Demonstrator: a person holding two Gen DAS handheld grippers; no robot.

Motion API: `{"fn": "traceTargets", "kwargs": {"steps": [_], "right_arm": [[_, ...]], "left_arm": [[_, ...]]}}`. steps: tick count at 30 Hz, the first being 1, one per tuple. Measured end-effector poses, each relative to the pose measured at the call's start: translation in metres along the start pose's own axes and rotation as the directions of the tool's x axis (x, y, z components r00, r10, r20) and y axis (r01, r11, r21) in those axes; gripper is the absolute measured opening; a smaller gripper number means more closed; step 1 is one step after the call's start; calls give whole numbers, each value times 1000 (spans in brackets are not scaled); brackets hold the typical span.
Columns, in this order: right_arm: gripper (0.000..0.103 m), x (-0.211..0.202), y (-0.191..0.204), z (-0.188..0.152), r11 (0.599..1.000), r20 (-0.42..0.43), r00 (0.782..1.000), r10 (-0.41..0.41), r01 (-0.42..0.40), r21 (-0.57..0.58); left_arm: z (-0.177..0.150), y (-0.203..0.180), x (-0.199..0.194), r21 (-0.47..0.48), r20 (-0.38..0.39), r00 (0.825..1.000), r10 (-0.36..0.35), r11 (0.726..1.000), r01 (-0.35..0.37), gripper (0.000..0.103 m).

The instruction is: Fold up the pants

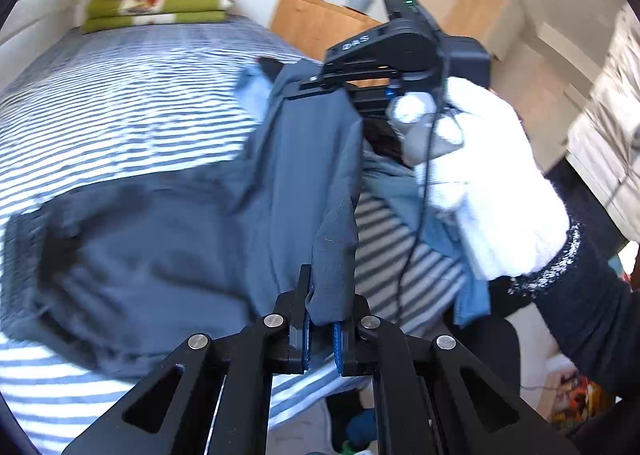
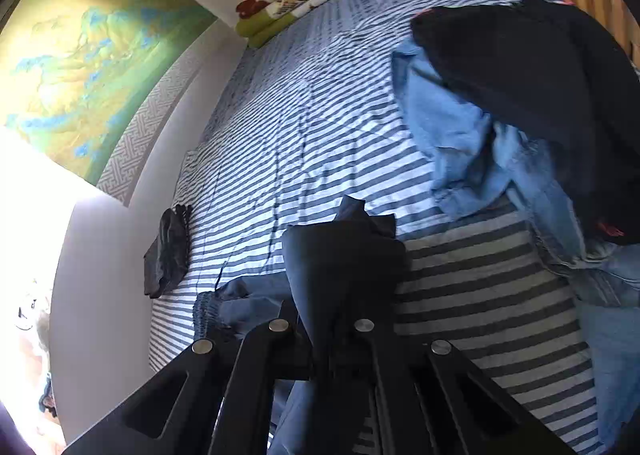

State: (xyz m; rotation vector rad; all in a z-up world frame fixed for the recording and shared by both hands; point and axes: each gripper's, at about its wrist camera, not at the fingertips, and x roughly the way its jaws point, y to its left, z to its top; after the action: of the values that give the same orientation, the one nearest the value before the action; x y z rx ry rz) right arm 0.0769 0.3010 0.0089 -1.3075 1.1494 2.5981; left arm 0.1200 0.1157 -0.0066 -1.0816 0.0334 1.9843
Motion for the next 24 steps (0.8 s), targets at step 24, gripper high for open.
{"fn": "traceTargets", "kwargs": {"steps": [24], "right_arm": [[3, 218, 182, -52, 952, -223, 972, -71, -1, -306]], "left_arm": [[-96, 192, -63, -370, -44, 962, 270, 890, -267, 8]]}}
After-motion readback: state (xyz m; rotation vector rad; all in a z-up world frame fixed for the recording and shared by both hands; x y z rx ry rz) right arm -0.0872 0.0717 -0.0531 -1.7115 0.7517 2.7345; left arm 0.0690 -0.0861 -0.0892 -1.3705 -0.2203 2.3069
